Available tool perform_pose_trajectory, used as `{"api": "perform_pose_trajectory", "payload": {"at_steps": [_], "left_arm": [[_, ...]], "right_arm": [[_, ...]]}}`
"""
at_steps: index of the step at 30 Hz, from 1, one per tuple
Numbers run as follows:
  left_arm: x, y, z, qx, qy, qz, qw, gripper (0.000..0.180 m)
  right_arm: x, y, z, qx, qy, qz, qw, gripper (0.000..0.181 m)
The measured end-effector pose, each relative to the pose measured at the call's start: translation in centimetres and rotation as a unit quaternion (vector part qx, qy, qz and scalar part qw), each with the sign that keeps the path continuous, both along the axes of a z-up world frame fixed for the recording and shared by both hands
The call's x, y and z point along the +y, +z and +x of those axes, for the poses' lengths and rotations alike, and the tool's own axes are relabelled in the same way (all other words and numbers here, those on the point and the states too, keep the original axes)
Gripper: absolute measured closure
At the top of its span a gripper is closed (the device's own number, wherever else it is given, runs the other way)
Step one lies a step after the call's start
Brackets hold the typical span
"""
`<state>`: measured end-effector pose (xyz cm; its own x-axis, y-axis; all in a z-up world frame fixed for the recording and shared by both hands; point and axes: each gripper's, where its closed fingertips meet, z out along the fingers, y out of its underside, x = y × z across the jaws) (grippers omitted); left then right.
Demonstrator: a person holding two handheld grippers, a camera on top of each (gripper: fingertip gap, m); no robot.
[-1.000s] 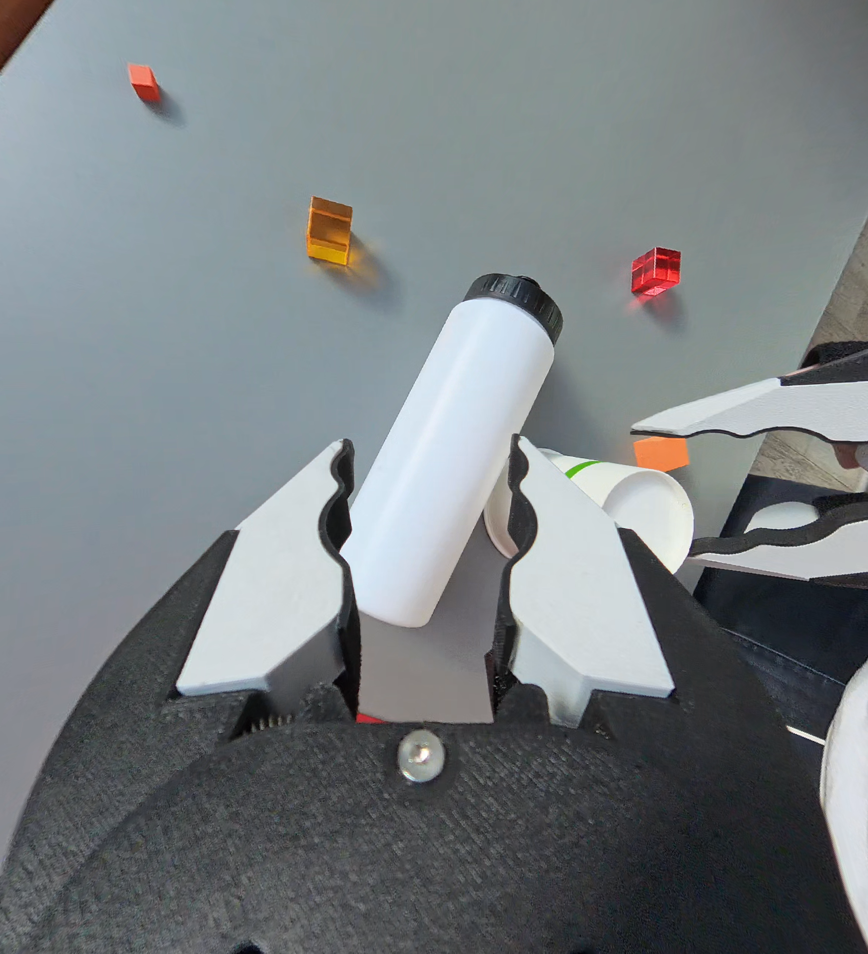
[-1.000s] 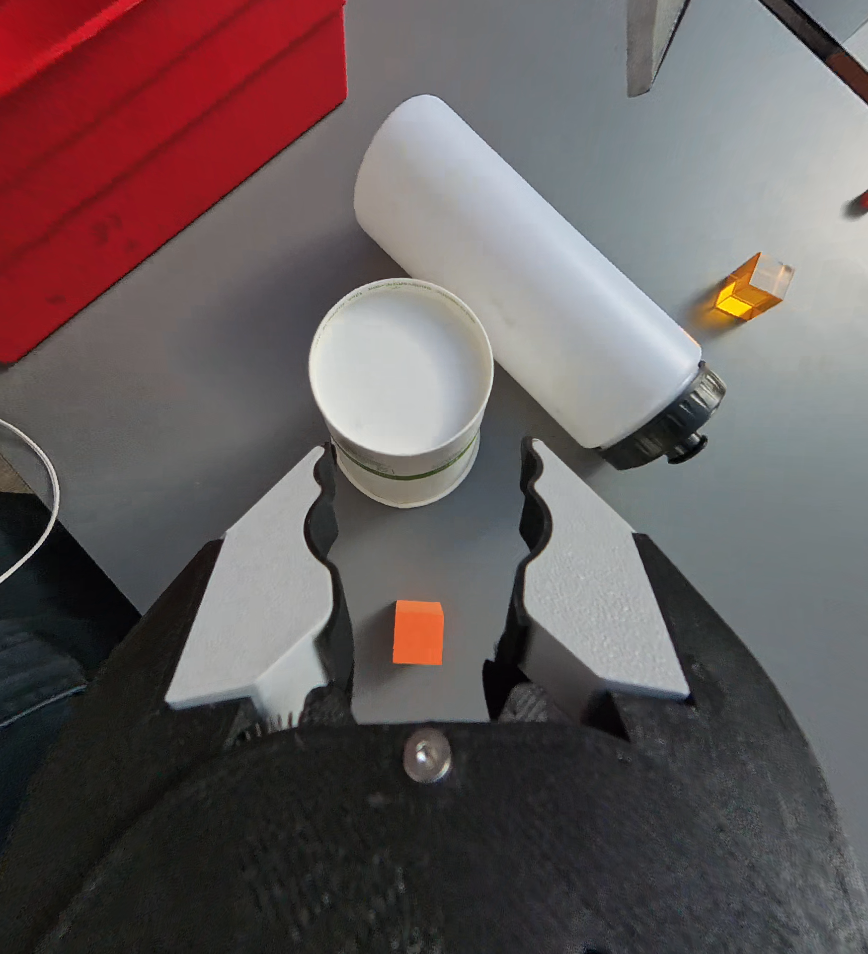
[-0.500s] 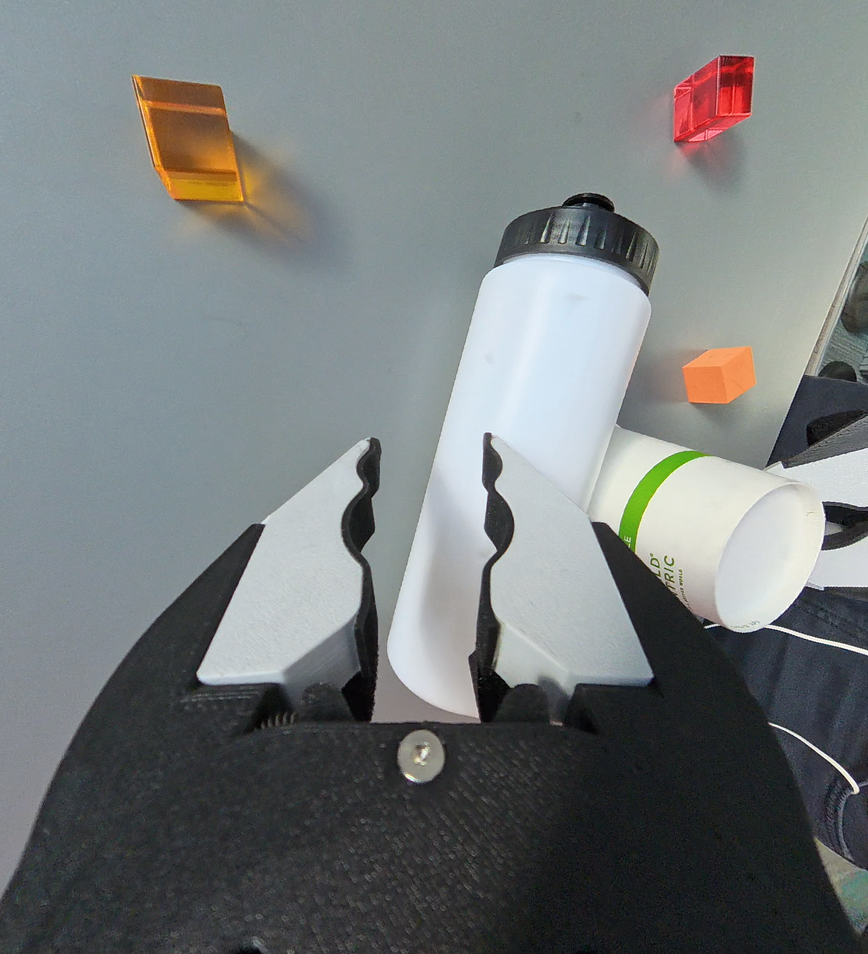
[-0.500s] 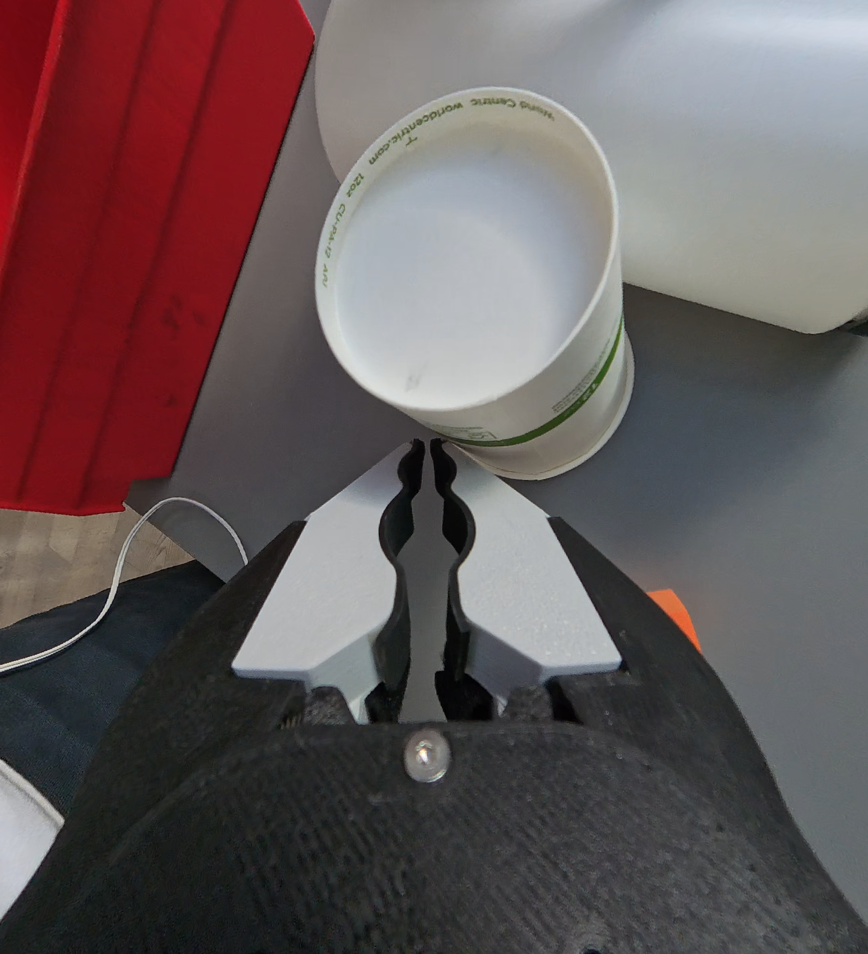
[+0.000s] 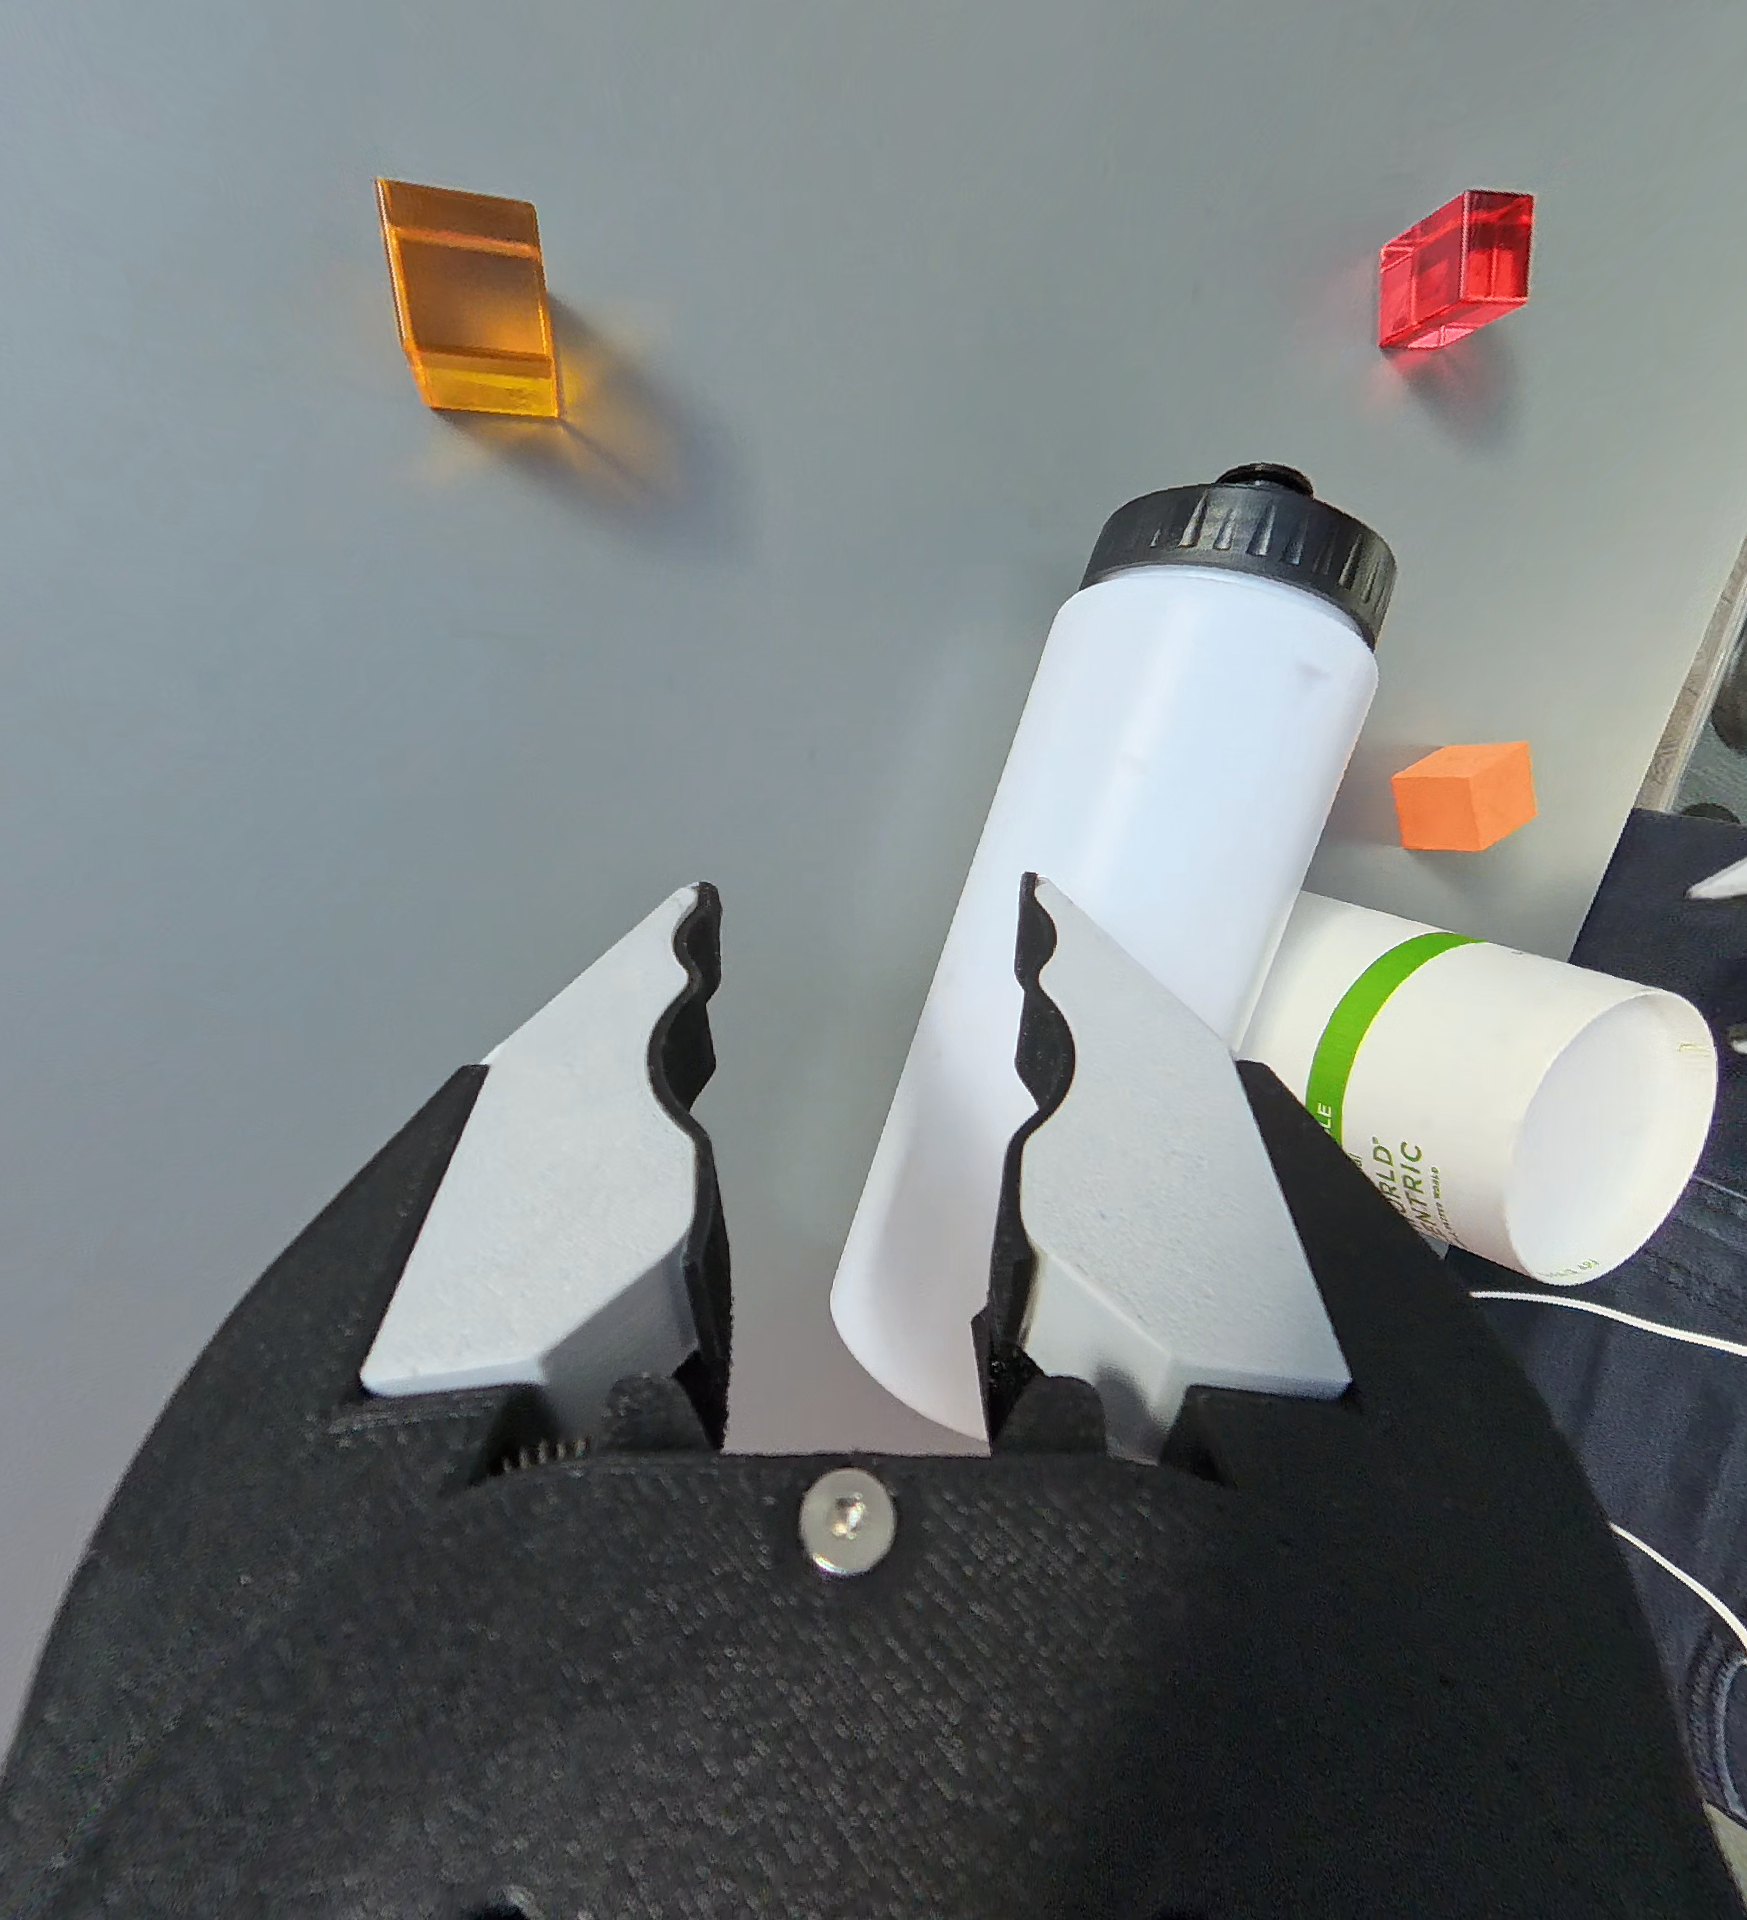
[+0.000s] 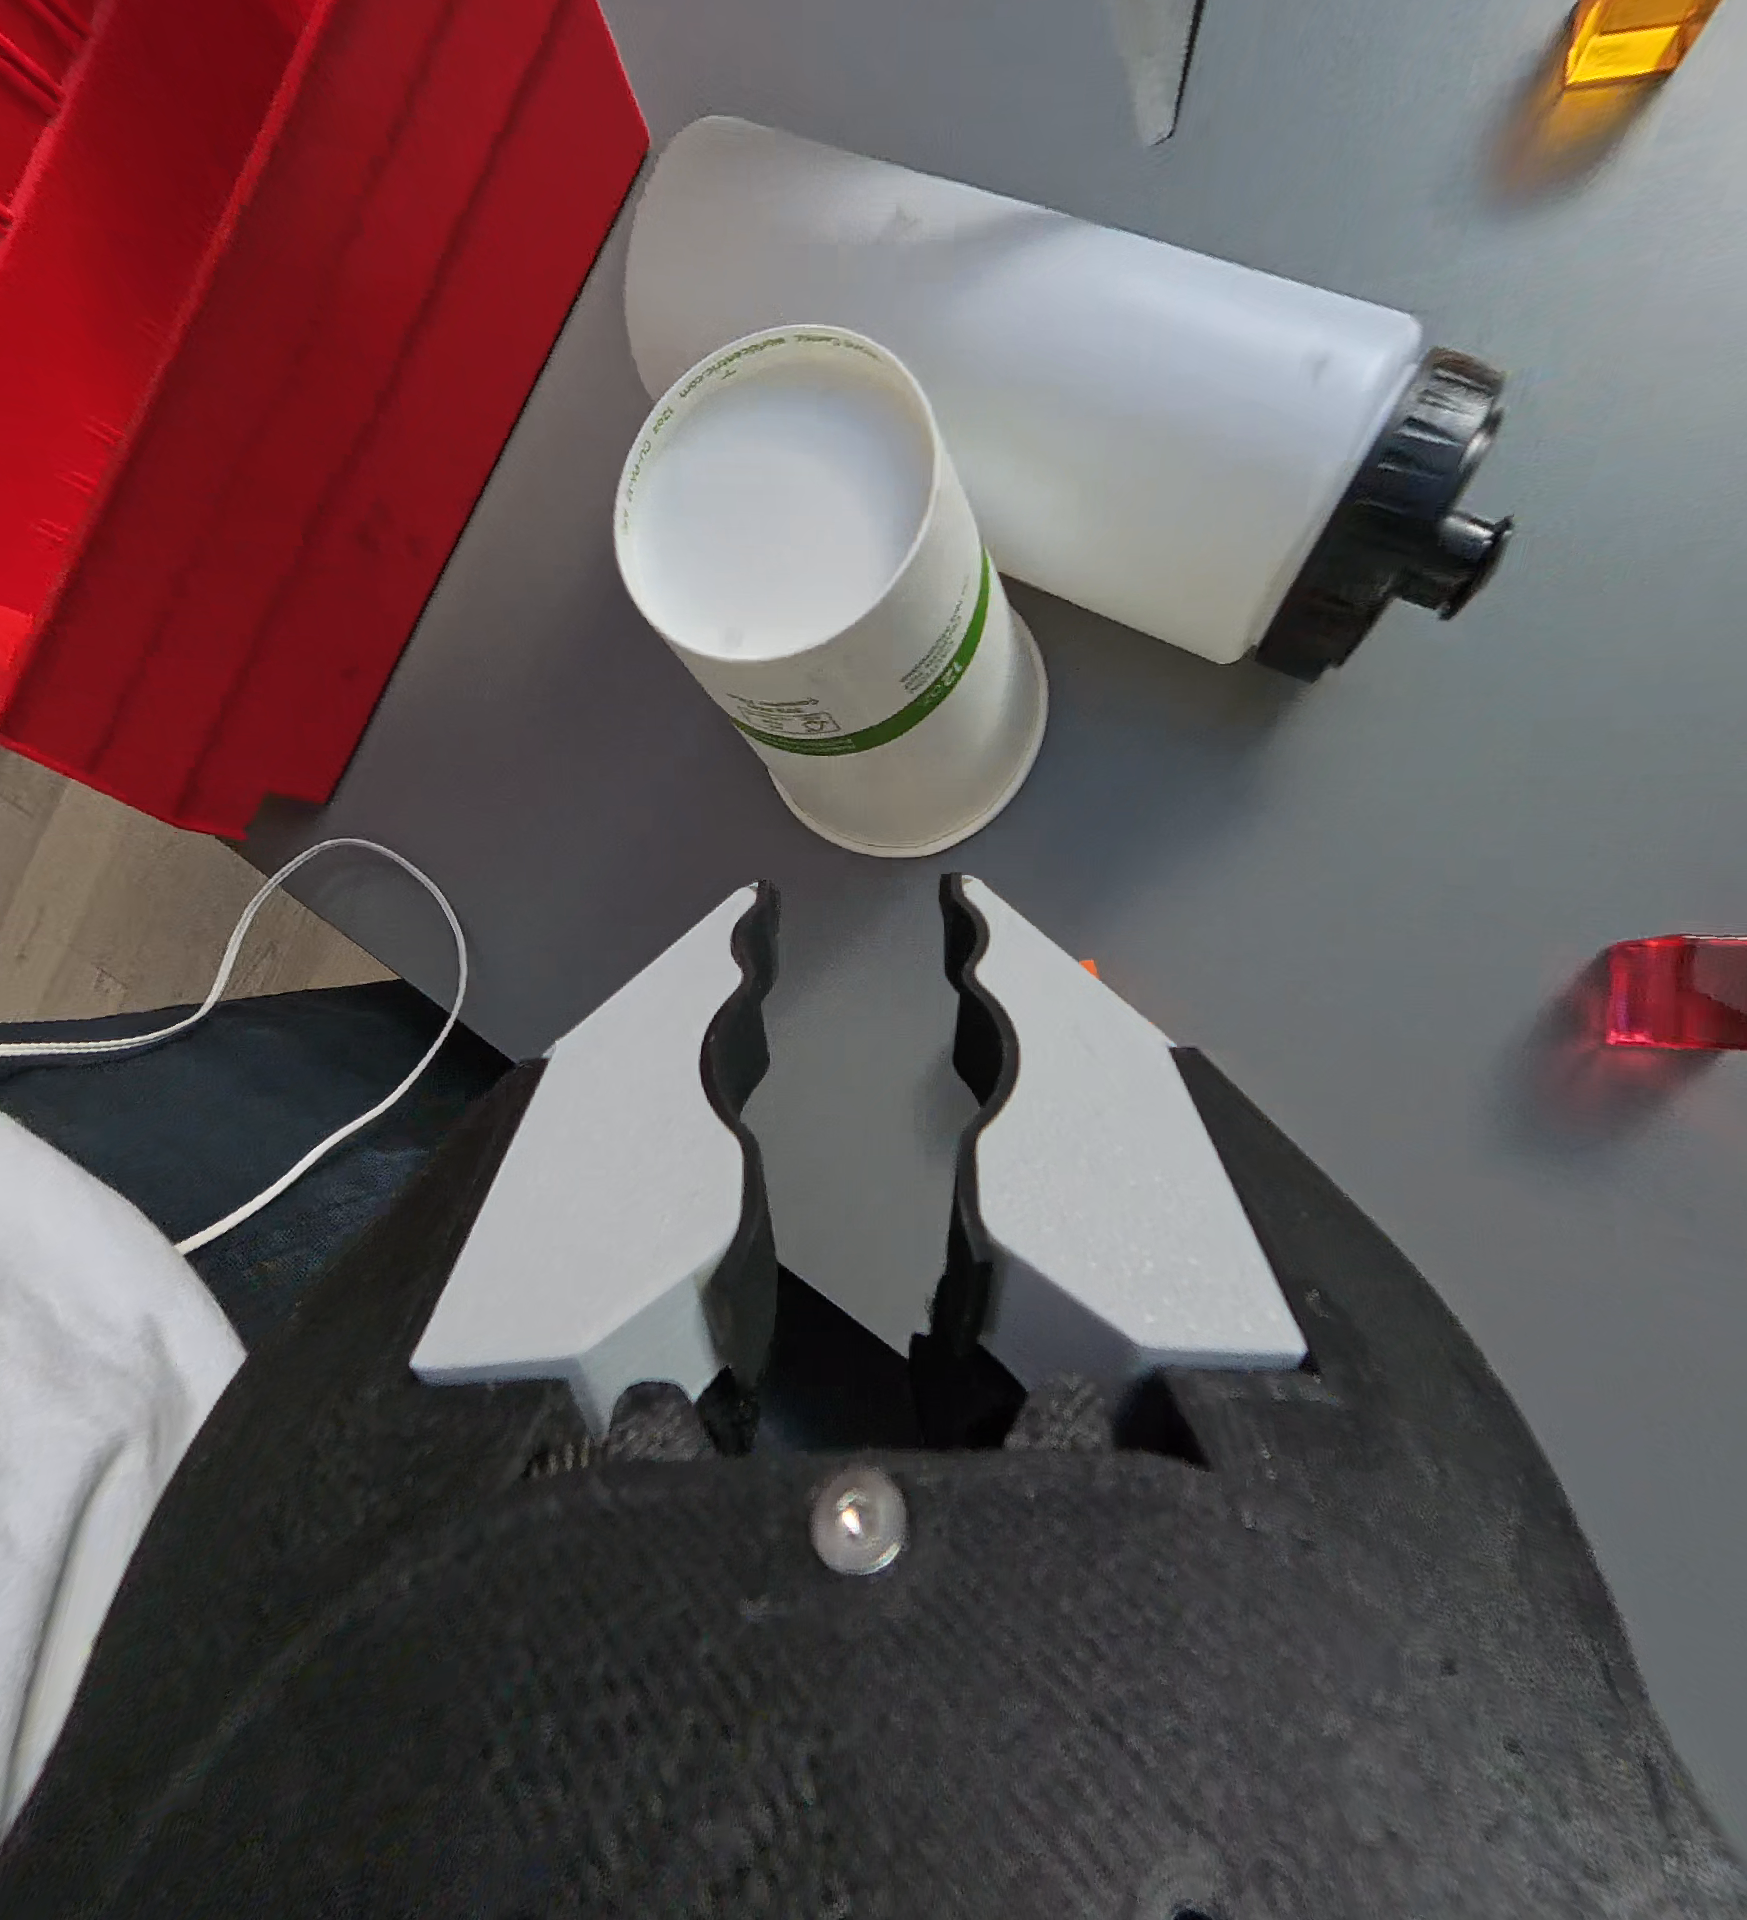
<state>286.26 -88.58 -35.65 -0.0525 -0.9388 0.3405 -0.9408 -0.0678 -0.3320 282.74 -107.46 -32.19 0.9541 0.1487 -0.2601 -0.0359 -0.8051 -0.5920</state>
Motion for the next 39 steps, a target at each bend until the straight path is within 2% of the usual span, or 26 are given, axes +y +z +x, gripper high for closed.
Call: {"api": "perform_pose_trajectory", "payload": {"at_steps": [3,6,11,16,18,22,24,27,29,31,35,39], "left_arm": [[0.7,1.4,-0.5,-0.018,0.027,0.010,0.999,0.123],[1.2,3.6,-1.6,-0.042,0.071,0.020,0.996,0.124],[1.1,7.7,-4.6,-0.075,0.167,0.040,0.982,0.124],[-0.2,12.1,-8.7,-0.114,0.273,0.059,0.953,0.124],[-1.3,13.4,-10.7,-0.125,0.309,0.065,0.941,0.124],[-4.1,15.1,-14.8,-0.133,0.370,0.075,0.916,0.125],[-5.6,16.1,-16.5,-0.144,0.398,0.074,0.903,0.125],[-7.6,17.8,-18.6,-0.165,0.424,0.079,0.887,0.128],[-8.6,18.6,-19.6,-0.170,0.428,0.087,0.883,0.128],[-8.9,19.4,-20.4,-0.176,0.425,0.099,0.882,0.129],[-8.3,20.8,-21.0,-0.189,0.410,0.107,0.886,0.128],[-7.9,22.4,-21.8,-0.200,0.394,0.114,0.890,0.128]], "right_arm": [[-1.1,1.1,7.0,-0.063,-0.033,0.021,0.997,0.138],[-1.8,-1.5,14.1,-0.132,-0.047,-0.025,0.990,0.120],[-0.1,-5.1,18.4,-0.163,-0.009,-0.066,0.984,0.120],[1.1,-6.8,17.9,-0.162,0.045,-0.082,0.982,0.132],[1.0,-7.7,17.5,-0.160,0.074,-0.102,0.979,0.155],[1.0,-7.7,17.3,-0.153,0.109,-0.126,0.974,0.156],[1.9,-5.4,16.1,-0.128,0.124,-0.097,0.979,0.156],[5.1,0.9,11.0,-0.062,0.201,-0.010,0.978,0.156],[7.4,4.6,7.1,-0.044,0.275,0.038,0.960,0.157],[9.7,5.8,4.1,-0.059,0.341,0.057,0.936,0.156],[13.0,3.0,1.4,-0.126,0.431,0.018,0.893,0.156],[13.4,1.2,-0.4,-0.145,0.472,-0.010,0.870,0.156]]}}
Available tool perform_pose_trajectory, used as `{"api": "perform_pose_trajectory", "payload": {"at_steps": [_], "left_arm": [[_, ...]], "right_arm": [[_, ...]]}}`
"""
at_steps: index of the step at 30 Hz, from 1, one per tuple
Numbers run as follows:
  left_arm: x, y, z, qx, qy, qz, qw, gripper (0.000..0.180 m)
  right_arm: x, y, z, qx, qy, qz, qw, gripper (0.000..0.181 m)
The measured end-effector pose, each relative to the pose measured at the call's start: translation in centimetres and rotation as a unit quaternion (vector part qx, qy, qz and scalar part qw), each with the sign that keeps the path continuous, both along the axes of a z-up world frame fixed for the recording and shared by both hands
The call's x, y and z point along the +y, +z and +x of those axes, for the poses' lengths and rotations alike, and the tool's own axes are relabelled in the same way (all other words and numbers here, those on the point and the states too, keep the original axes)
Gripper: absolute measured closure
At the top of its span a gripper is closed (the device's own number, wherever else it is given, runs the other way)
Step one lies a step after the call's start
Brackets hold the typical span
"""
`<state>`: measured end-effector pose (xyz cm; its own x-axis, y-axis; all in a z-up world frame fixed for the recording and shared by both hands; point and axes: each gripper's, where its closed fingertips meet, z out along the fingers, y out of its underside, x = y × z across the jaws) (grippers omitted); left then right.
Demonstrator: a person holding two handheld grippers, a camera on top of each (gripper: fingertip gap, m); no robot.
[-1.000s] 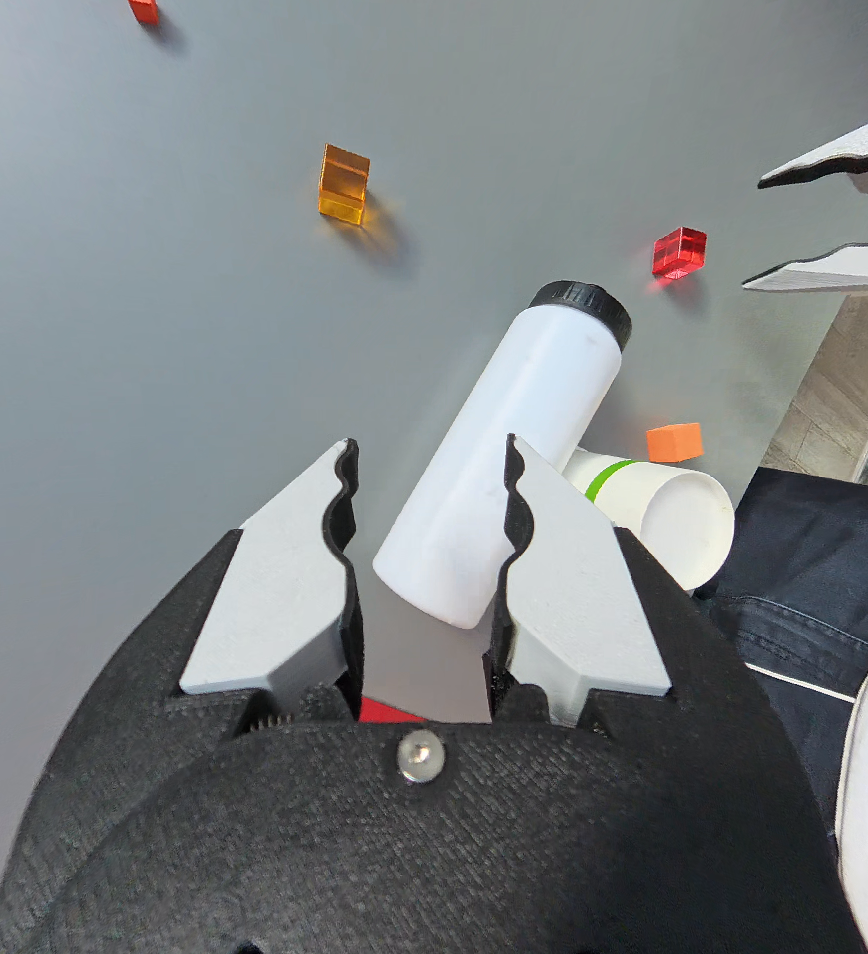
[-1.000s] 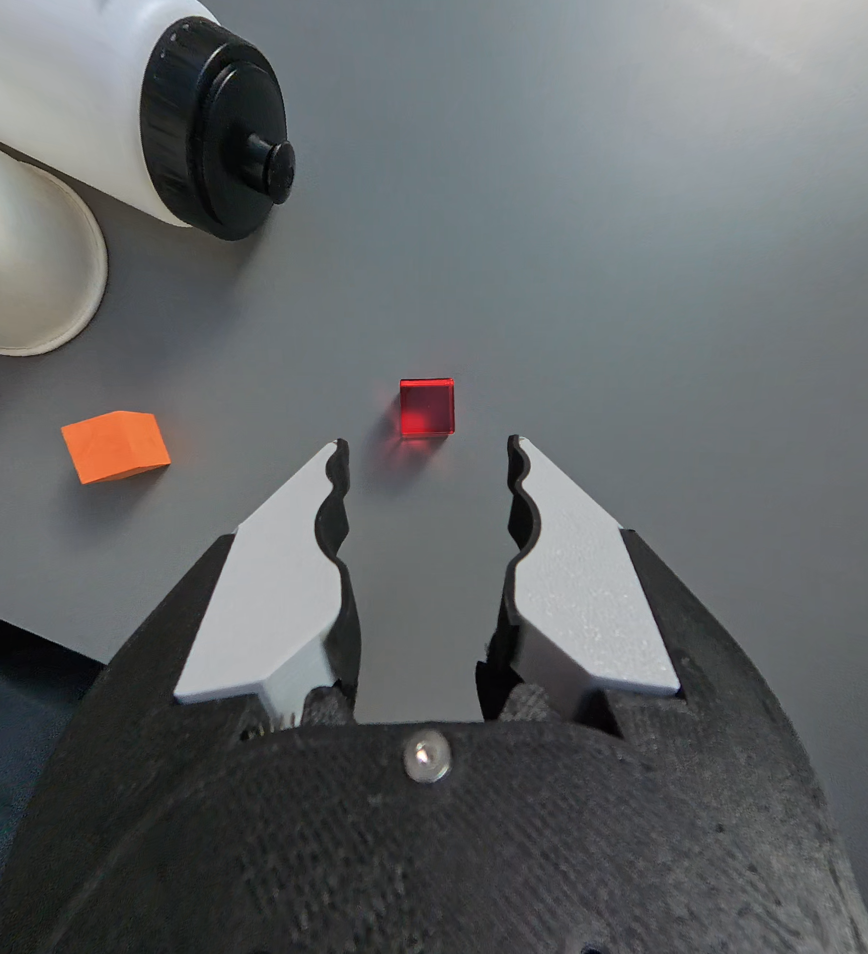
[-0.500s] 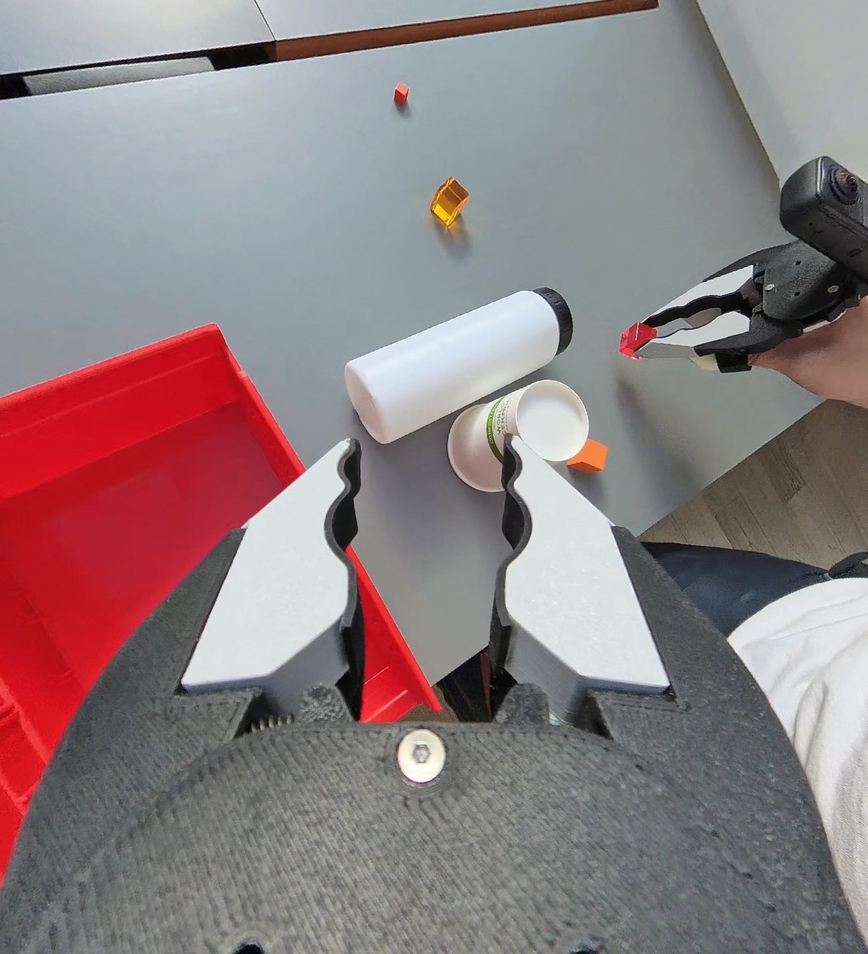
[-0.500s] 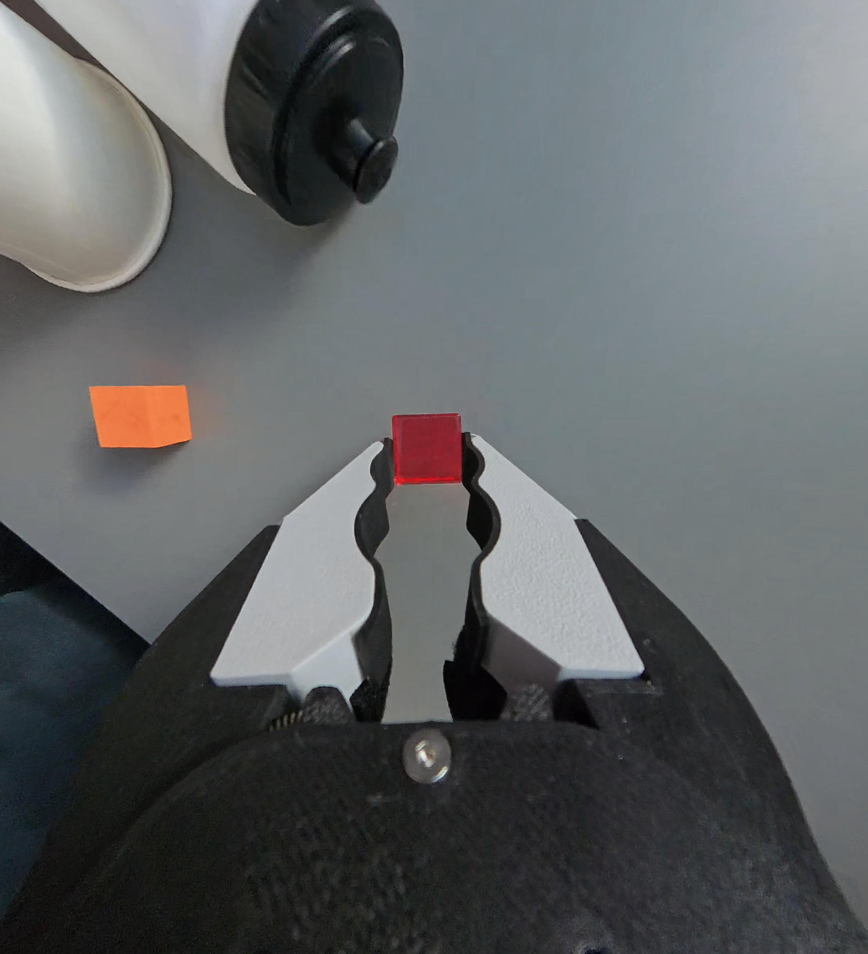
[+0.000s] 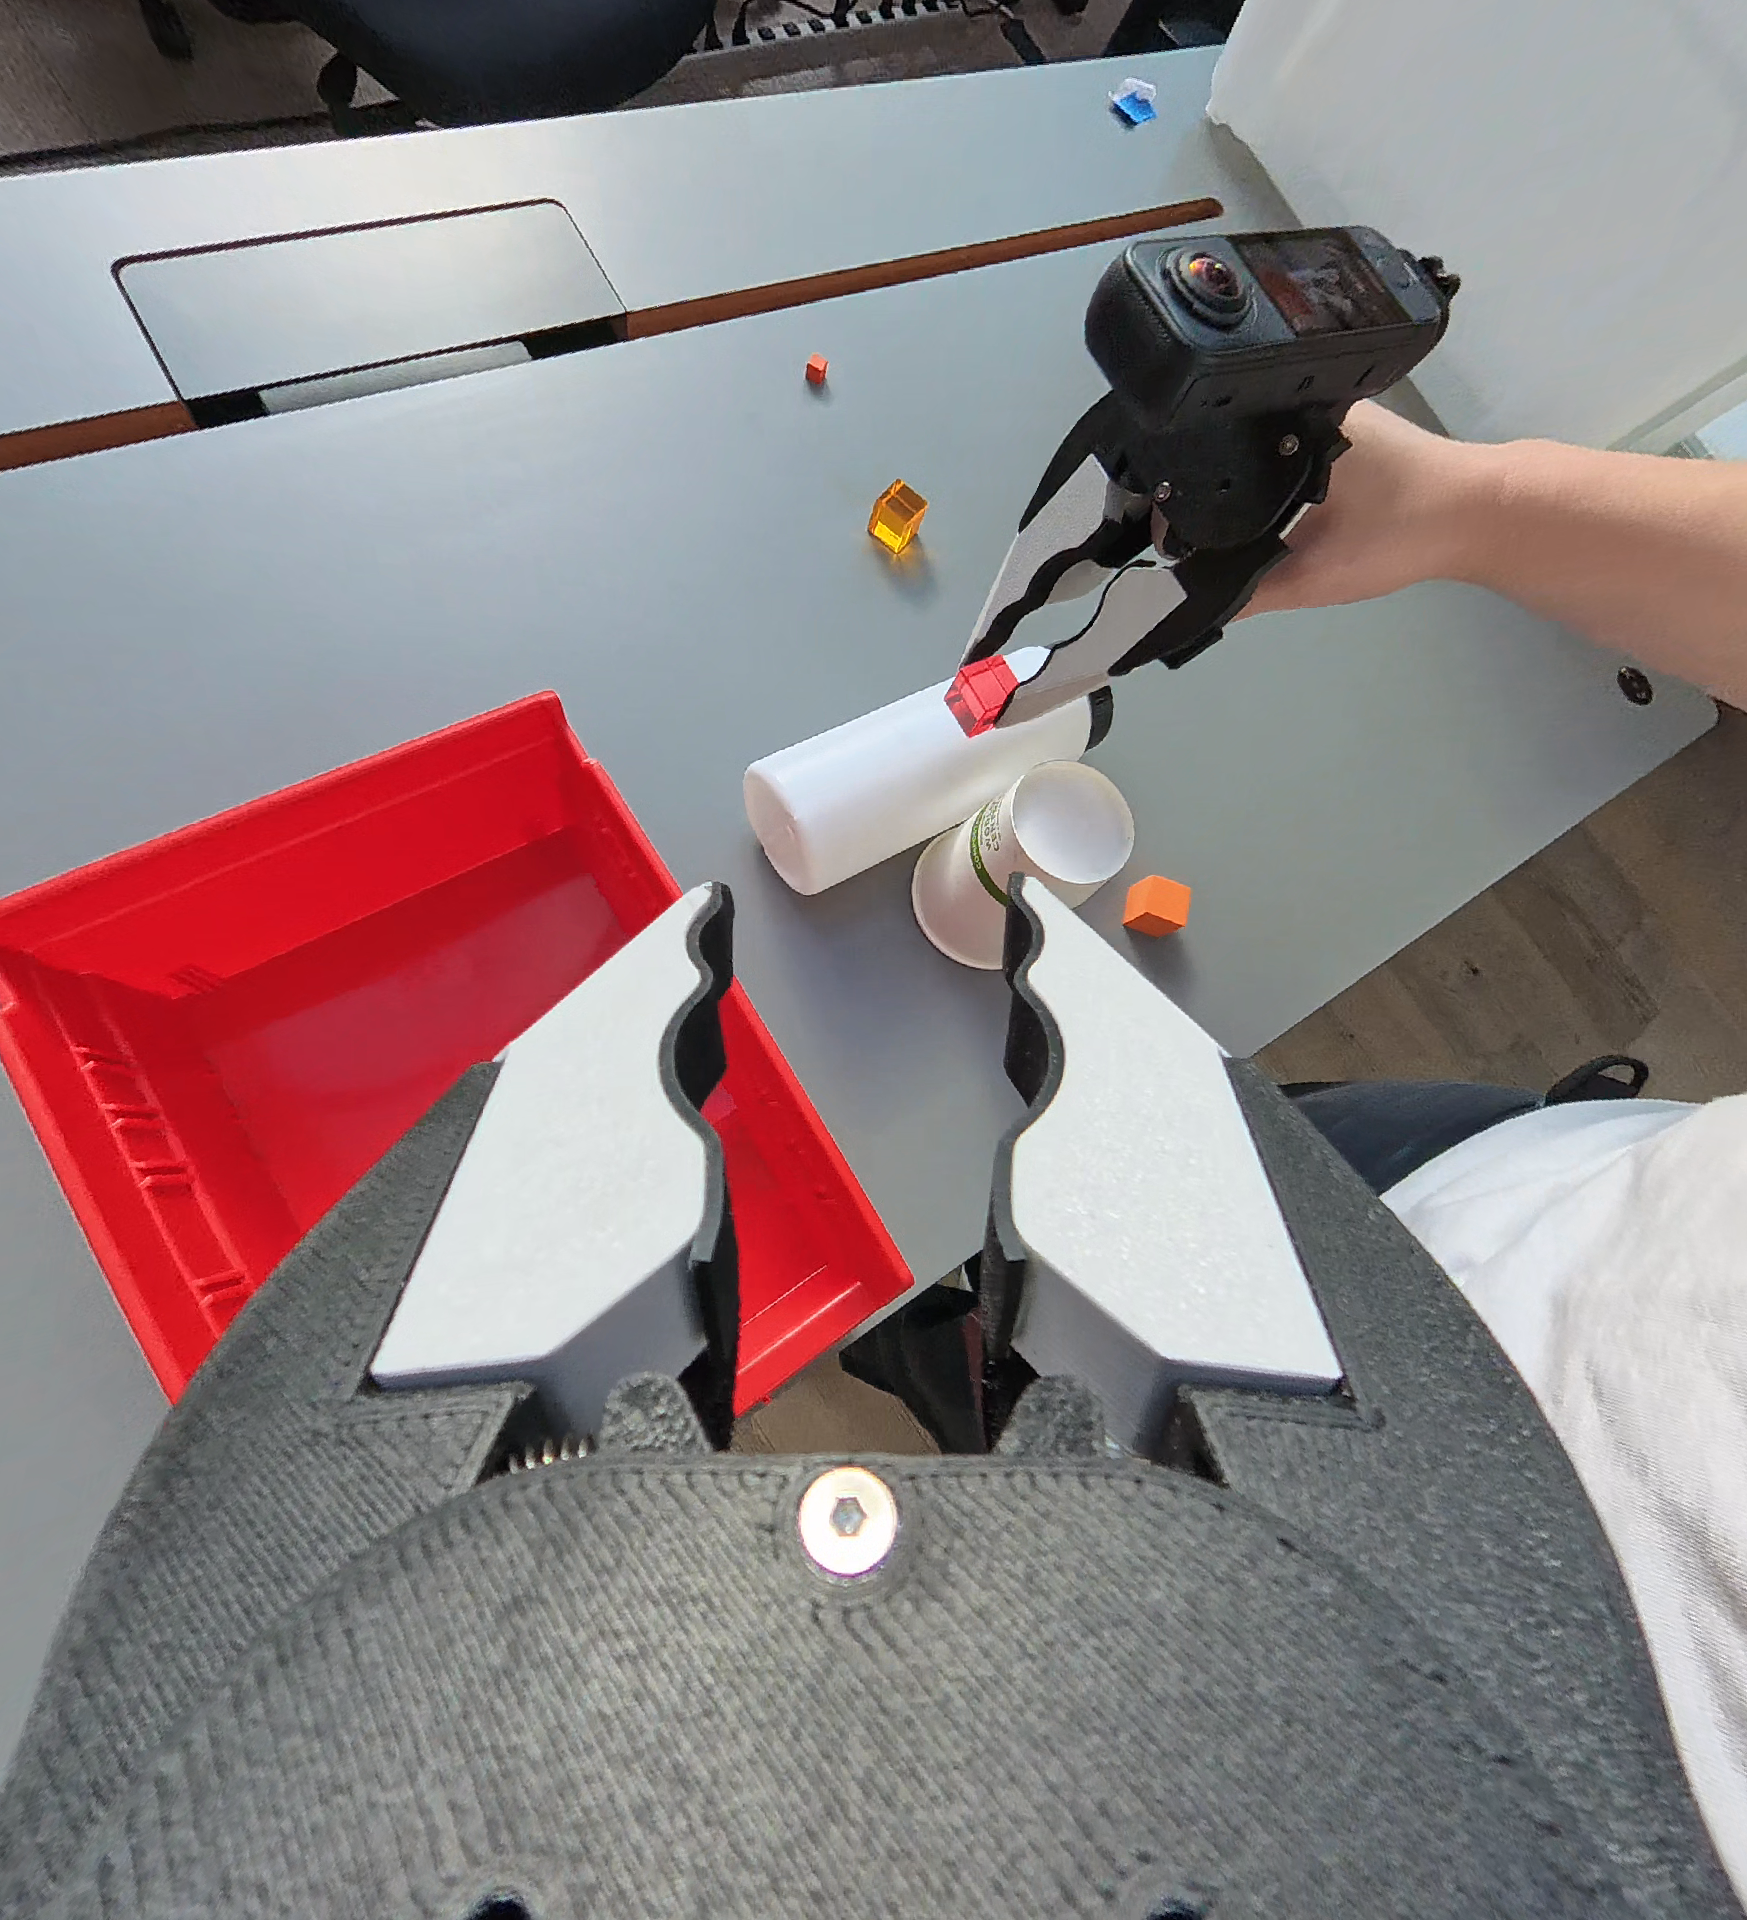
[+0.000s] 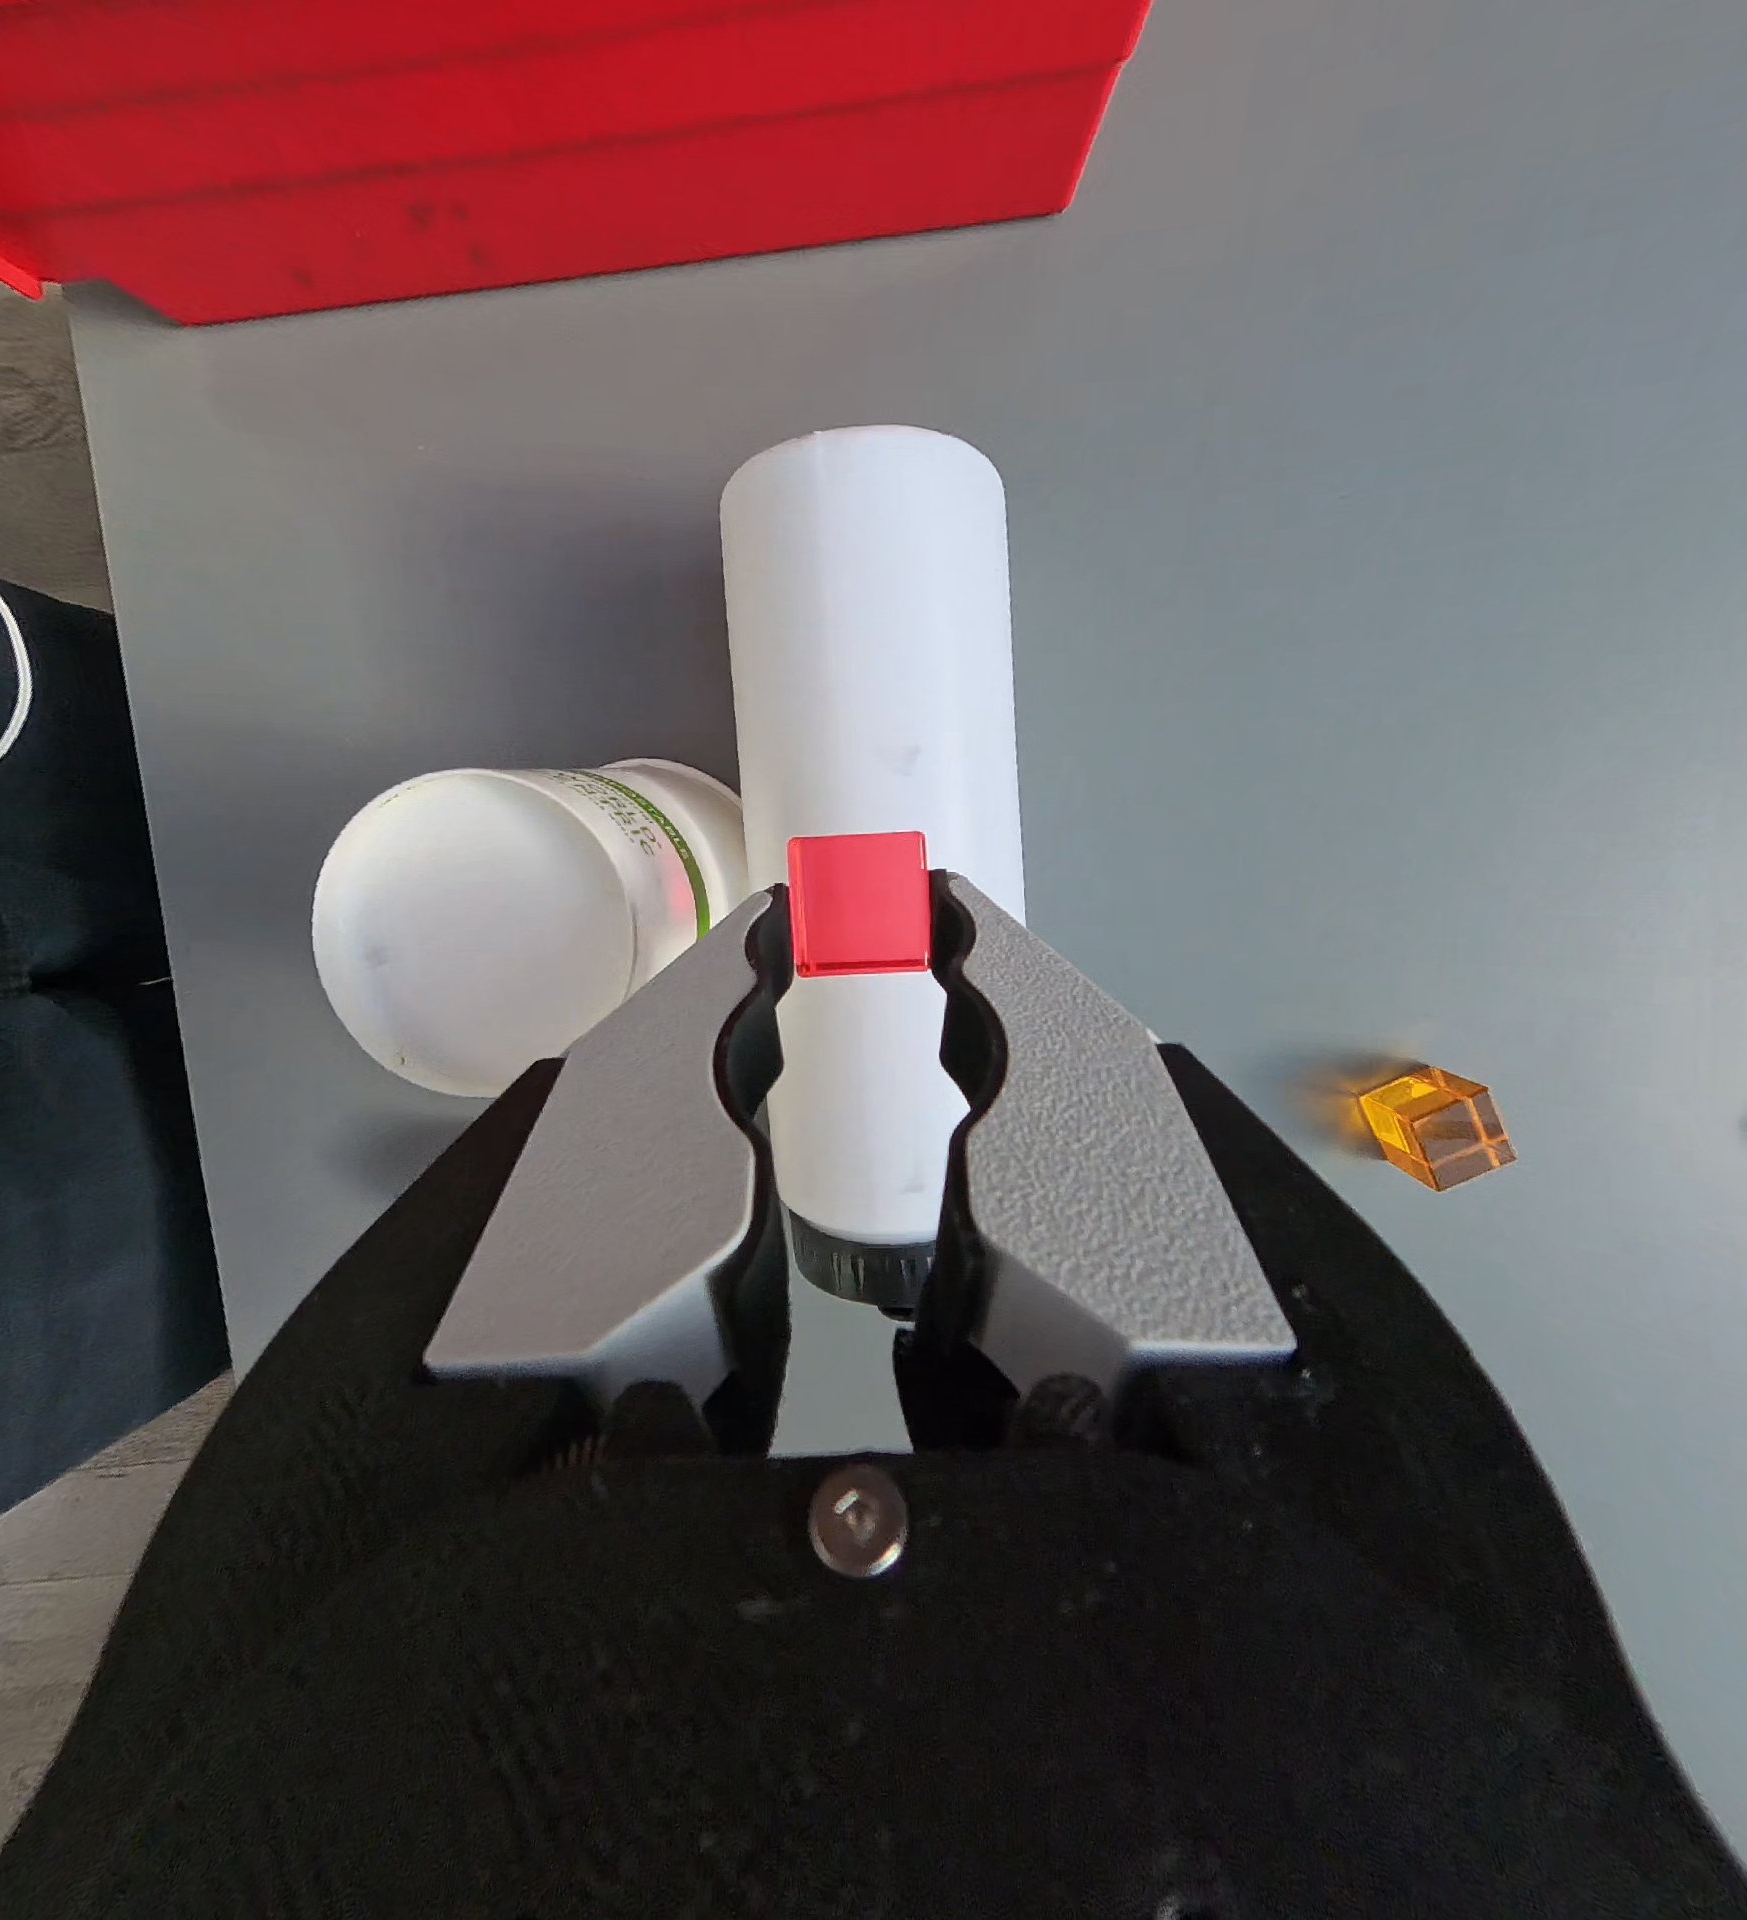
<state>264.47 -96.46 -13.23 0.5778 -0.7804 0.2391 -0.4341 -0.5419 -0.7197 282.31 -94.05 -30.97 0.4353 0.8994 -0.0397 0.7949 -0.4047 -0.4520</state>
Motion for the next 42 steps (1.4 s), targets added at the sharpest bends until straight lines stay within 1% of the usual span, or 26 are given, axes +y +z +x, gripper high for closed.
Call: {"api": "perform_pose_trajectory", "payload": {"at_steps": [4,13,22,23,25,42], "left_arm": [[-0.3,0.8,-1.1,-0.009,-0.003,0.006,1.000,0.130],[0.1,0.4,-2.3,-0.009,-0.007,-0.005,1.000,0.130],[0.3,0.3,-1.7,0.003,-0.017,0.001,1.000,0.129],[0.3,0.4,-1.7,0.003,-0.016,0.001,1.000,0.129],[0.3,0.4,-1.7,0.000,-0.016,-0.002,1.000,0.129],[-0.4,0.2,-0.7,-0.005,-0.021,-0.008,1.000,0.130]], "right_arm": [[-0.1,-1.0,-0.3,-0.011,0.000,-0.006,1.000,0.156],[0.2,-1.7,-0.5,-0.020,0.000,-0.006,1.000,0.156],[0.1,-1.6,-0.7,-0.021,0.002,-0.010,1.000,0.147],[0.0,-1.7,-0.7,-0.022,0.003,-0.009,1.000,0.147],[-0.1,-1.6,-0.7,-0.020,0.005,-0.010,1.000,0.155],[1.0,-1.3,-0.2,-0.007,-0.010,-0.014,1.000,0.156]]}}
